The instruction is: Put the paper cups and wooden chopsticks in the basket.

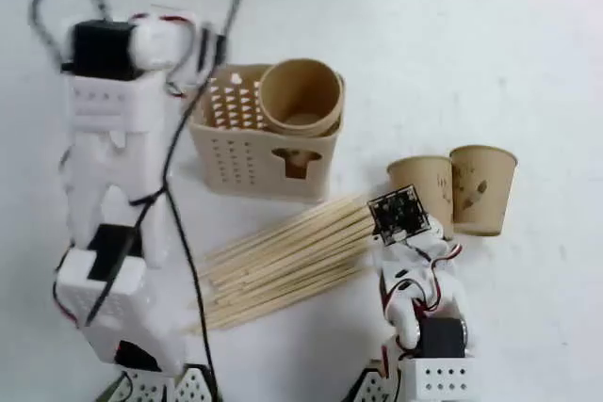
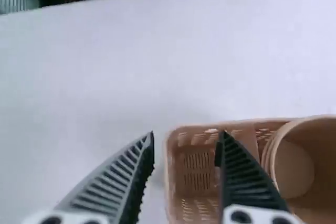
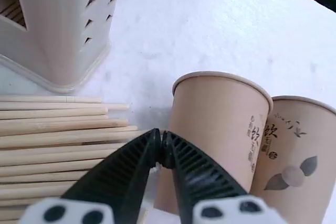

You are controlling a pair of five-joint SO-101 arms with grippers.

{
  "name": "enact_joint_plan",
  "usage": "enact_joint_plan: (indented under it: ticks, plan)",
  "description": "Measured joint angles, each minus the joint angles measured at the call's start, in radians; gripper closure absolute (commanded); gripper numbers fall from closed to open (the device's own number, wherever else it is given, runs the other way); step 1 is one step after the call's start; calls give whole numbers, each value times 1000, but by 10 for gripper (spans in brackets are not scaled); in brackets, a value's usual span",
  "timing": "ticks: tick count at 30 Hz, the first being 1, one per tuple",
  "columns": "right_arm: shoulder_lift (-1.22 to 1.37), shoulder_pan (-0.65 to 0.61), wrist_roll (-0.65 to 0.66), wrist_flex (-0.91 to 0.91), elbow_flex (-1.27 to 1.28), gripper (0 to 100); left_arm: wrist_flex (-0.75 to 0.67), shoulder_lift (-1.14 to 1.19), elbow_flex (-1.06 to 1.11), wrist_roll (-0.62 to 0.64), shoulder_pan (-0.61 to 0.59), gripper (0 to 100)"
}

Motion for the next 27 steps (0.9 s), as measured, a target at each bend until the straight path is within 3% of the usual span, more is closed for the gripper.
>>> enact_joint_plan:
  ticks: [7, 11, 16, 19, 27]
  plan:
    - [0, 8, 6, 3, -11, 981, 0, -273, -86, 26, -115, 801]
    - [0, 124, 34, 84, -115, 981, 0, -497, 57, 49, -181, 797]
    - [9, 354, 129, 207, -287, 981, 0, -752, 523, 49, -193, 797]
    - [114, 430, 219, 226, -397, 981, -44, -933, 847, 49, -196, 797]
    - [736, 494, 523, 313, -815, 979, -448, -1290, 1623, -106, -307, 797]
